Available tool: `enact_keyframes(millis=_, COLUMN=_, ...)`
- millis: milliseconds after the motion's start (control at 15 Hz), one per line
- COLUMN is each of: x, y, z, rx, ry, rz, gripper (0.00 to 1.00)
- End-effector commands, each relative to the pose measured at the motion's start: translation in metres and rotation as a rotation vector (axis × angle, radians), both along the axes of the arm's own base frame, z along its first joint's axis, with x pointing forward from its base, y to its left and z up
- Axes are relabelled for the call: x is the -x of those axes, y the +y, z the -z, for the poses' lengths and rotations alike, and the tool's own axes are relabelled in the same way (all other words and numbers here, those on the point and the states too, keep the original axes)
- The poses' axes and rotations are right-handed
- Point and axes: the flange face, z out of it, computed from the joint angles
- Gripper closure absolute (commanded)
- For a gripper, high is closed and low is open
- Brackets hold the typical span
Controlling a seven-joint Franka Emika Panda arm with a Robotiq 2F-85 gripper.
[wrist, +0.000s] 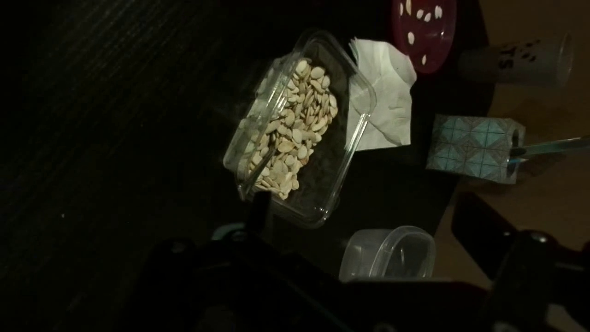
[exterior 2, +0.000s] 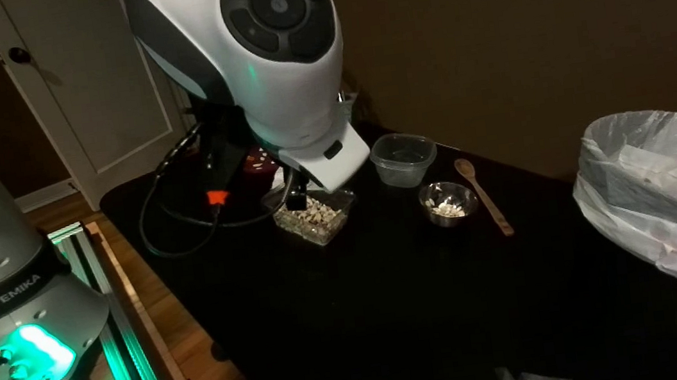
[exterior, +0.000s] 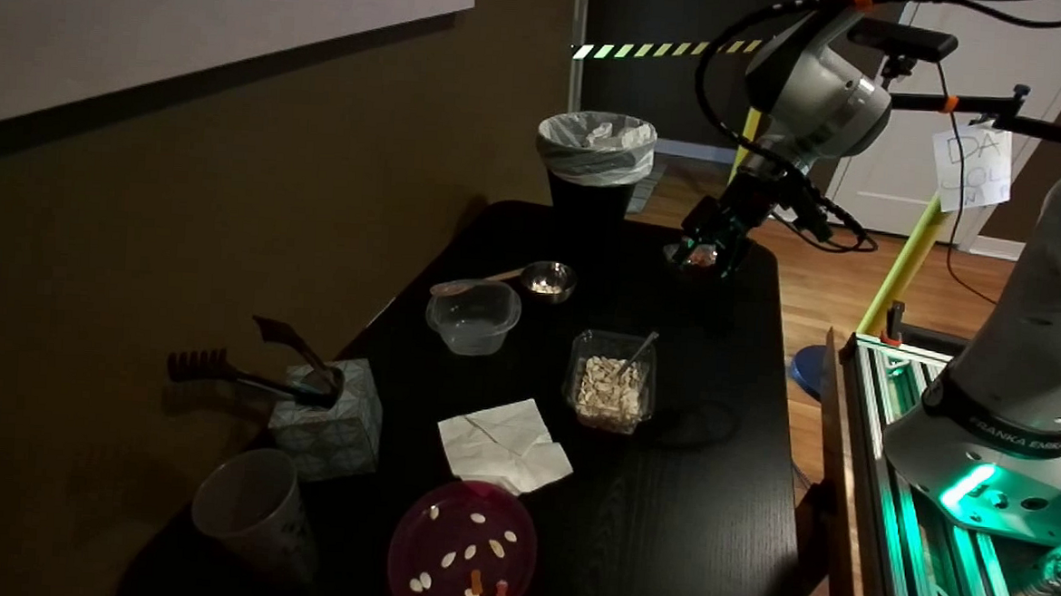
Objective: Transfer the popcorn from the plastic bowl to the metal bowl
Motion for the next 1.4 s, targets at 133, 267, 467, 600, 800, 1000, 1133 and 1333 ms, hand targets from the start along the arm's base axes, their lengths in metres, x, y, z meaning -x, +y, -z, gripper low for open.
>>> enact_keyframes(millis=133, x=-0.003, y=0.002, z=-0.006, rx=0.006, ry=-0.012, rz=-0.008, gripper=0.00)
enact_keyframes(millis=267, x=-0.004, y=0.001, z=-0.002, rx=-0.039, ry=-0.078, rz=-0.025, gripper=0.00)
enact_keyframes(millis=467, x=-0.006, y=0.006, z=0.014, rx=-0.094, ry=-0.175, rz=-0.050, gripper=0.00)
enact_keyframes(millis=600, x=-0.007, y=0.012, z=0.029, rx=-0.102, ry=-0.234, rz=-0.076, gripper=0.00)
enact_keyframes(millis=800, x=-0.006, y=0.018, z=0.056, rx=-0.124, ry=-0.250, rz=-0.141, gripper=0.00)
enact_keyframes(millis=1000, x=-0.008, y=0.011, z=0.079, rx=-0.121, ry=-0.240, rz=-0.142, gripper=0.00)
enact_keyframes(millis=1133, x=-0.003, y=0.017, z=0.067, rx=-0.108, ry=-0.221, rz=-0.138, gripper=0.00)
enact_keyframes(millis=1333, x=-0.008, y=0.010, z=0.077, rx=-0.108, ry=-0.212, rz=-0.123, gripper=0.00)
